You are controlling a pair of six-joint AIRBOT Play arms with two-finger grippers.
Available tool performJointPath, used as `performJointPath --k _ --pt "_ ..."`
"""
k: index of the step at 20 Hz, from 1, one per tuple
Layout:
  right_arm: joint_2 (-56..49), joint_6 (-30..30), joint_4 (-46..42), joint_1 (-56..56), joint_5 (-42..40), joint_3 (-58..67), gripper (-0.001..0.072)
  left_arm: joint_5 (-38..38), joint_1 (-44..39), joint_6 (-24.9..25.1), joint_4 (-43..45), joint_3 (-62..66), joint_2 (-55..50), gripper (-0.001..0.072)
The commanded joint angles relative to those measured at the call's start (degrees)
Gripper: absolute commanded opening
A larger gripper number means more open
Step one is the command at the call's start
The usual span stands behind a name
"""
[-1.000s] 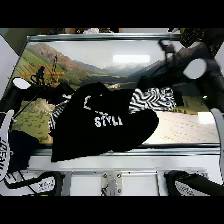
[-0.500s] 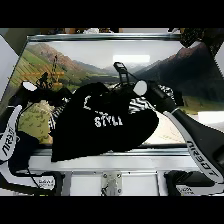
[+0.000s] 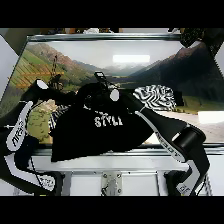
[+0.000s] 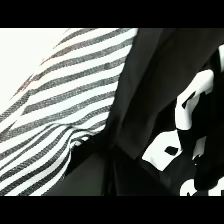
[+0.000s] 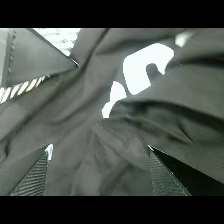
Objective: Fold the clothes and pants, and hang the long-sleeved shirts on hangers.
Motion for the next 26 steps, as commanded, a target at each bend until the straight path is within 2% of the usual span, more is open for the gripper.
performJointPath --k 1,3,8,10,12,13,16,19,21,23,26 --pt "-5.42 0.57 -0.52 0.79 1.11 5.18 0.0657 -1.11 -0.39 0.04 0.33 0.15 -0.24 0.0016" --pt "-6.36 3.1 -3.08 0.72 1.03 5.46 0.0657 -1.7 -0.42 0.07 0.33 0.15 -0.24 0.0016" --pt "-7.39 15.61 -12.28 0.72 0.02 5.53 0.0653 -2.27 -0.42 0.07 0.31 0.15 -0.24 0.0016" --pt "-7.48 16.17 -12.33 0.72 -1.03 5.53 0.0415 -2.36 -0.42 0.07 0.28 0.15 -0.24 0.0016" --pt "-7.04 15.72 -12.39 0.66 -0.74 5.55 0.0064 -2.58 -0.26 0.07 0.35 0.13 0.17 0.0016" --pt "-6.12 15.52 -13.35 0.5 0.07 5.55 0.0014 -2.51 0.04 0.07 0.33 0.15 1.07 0.0016" --pt "1.05 14.32 -24.41 -1.53 8.09 5.55 0.0014 -2.27 2.51 0.13 0.35 0.17 8.02 0.0016" --pt "13.2 4.04 -31.41 -5.84 24.11 5.53 0.0013 -5.66 6.34 0.44 0.42 0.11 19.08 0.0016" --pt "20.74 0.02 -32.96 -8.61 34.34 5.29 0.0013 -9.49 7.85 1.18 0.42 -0.35 25.97 0.0016" --pt "27.15 0.02 -34.86 -10.54 41.88 2.95 0.0013 -12.04 8.63 1.2 1.33 -4.17 33.2 0.0016" --pt "34.95 1.27 -35.95 -11.56 48.3 -5.01 0.0013 -17.53 8.63 1.16 5.46 -11.82 41.09 0.0016"
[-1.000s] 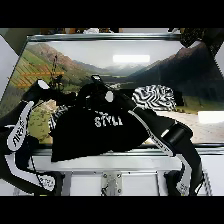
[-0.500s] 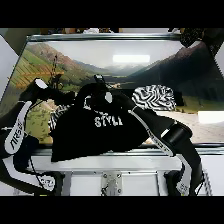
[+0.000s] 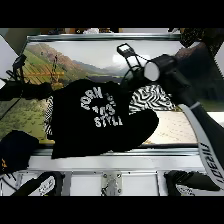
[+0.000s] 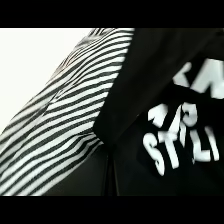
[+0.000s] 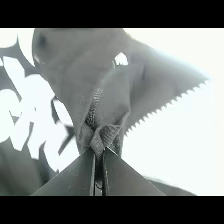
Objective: Fold the clothes and pants, and hang the long-sleeved shirts on hangers.
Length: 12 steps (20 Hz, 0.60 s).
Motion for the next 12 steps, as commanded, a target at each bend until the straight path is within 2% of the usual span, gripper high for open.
performJointPath --k 1,4,6,7,8,9,12 --pt "10.54 0.96 -3.5 -1.57 11.45 -9.64 0.0013 -7.5 0.66 0.11 4.35 -8.07 9.81 0.0016" --pt "17.42 6.82 -3.96 -1.57 11.41 -22.88 0.0013 -12.24 0.63 0.11 5.99 -15.63 14.49 0.0016" --pt "21.46 10.6 -3.91 -1.49 9.07 -32.06 0.0014 -12.48 0.61 0.13 4.63 -20.48 16.59 0.0016" --pt "22.91 12.22 -3.87 -1.49 7.93 -35.52 0.0014 -11.87 0.59 0.13 3.32 -22.58 17.27 0.0196" --pt "24.0 13.6 -3.69 -1.49 6.93 -38.21 0.0014 -10.6 0.5 0.09 1.57 -23.96 17.55 0.0563" --pt "24.79 14.58 -3.26 -1.49 6.14 -40.19 0.0014 -9.35 0.24 0.07 -1.22 -24.33 17.22 0.0686" --pt "25.2 15.45 -2.86 -1.49 5.84 -41.33 0.0014 -6.91 -5.07 0.04 -6.88 -20.46 12.98 0.0679"
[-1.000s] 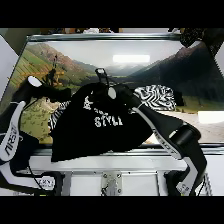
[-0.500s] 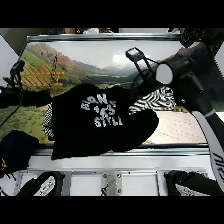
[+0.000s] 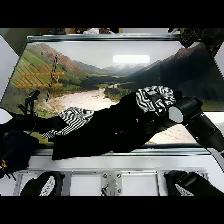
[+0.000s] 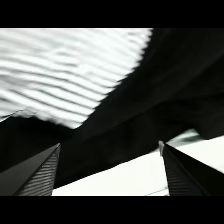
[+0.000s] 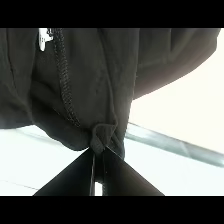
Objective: Fold the clothes and pants, and hang the long-sleeved shirts on hangers.
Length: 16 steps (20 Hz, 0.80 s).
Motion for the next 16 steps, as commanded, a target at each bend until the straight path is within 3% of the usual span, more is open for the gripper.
performJointPath --k 1,8,12,16 --pt "1.68 2.56 0.44 -0.02 -1.2 -3.61 0.0014 3.45 -7.39 -0.2 -5.33 3.34 -4.44 0.0679" --pt "1.75 4.02 0.46 -0.02 -1.92 -3.61 0.0014 18.91 -35.41 -1.57 -4.92 20.83 -25.35 0.0679" --pt "2.69 4.0 0.46 -0.02 -1.95 -3.61 0.0015 17.38 -39.26 -1.53 -4.96 30.71 -39.06 0.0679" --pt "4.15 4.0 0.44 -0.02 -1.99 -3.61 0.0014 9.92 -37.88 -1.49 -4.98 37.35 -49.0 0.0679"
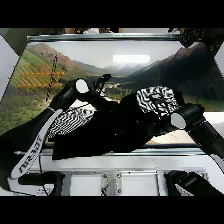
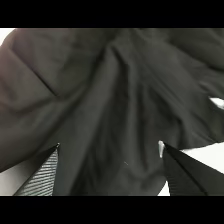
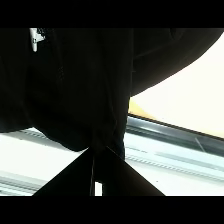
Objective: Fold the clothes and pants, and hang the long-sleeved shirts on hangers.
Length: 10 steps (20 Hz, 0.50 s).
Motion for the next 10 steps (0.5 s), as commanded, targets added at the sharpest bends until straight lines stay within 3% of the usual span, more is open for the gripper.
performJointPath --k 1,5,6,8,9,10 --pt "1.22 0.17 0.04 -0.02 -0.44 -0.04 0.0014 -5.73 -0.07 0.0 -0.15 5.27 -8.37 0.0678" --pt "1.9 0.15 0.04 -0.02 -1.75 -0.04 0.0015 -8.9 -0.02 0.0 -0.15 5.31 -11.15 0.0677" --pt "1.92 0.17 0.04 -0.02 -1.95 -0.04 0.0014 -8.76 -0.04 -0.02 -0.22 5.25 -11.1 0.0597" --pt "1.92 0.15 0.02 -0.02 -2.23 -0.04 0.0015 -8.76 -0.02 -0.07 -0.66 5.27 -11.06 0.0304" --pt "1.92 0.13 -0.02 -0.02 -3.23 0.0 0.0014 -8.81 -0.02 -0.04 -0.68 5.27 -10.91 0.0051" --pt "1.92 -0.15 -0.35 -0.11 -4.37 0.37 0.0014 -8.52 0.15 0.0 -0.5 5.33 -10.21 0.0016"
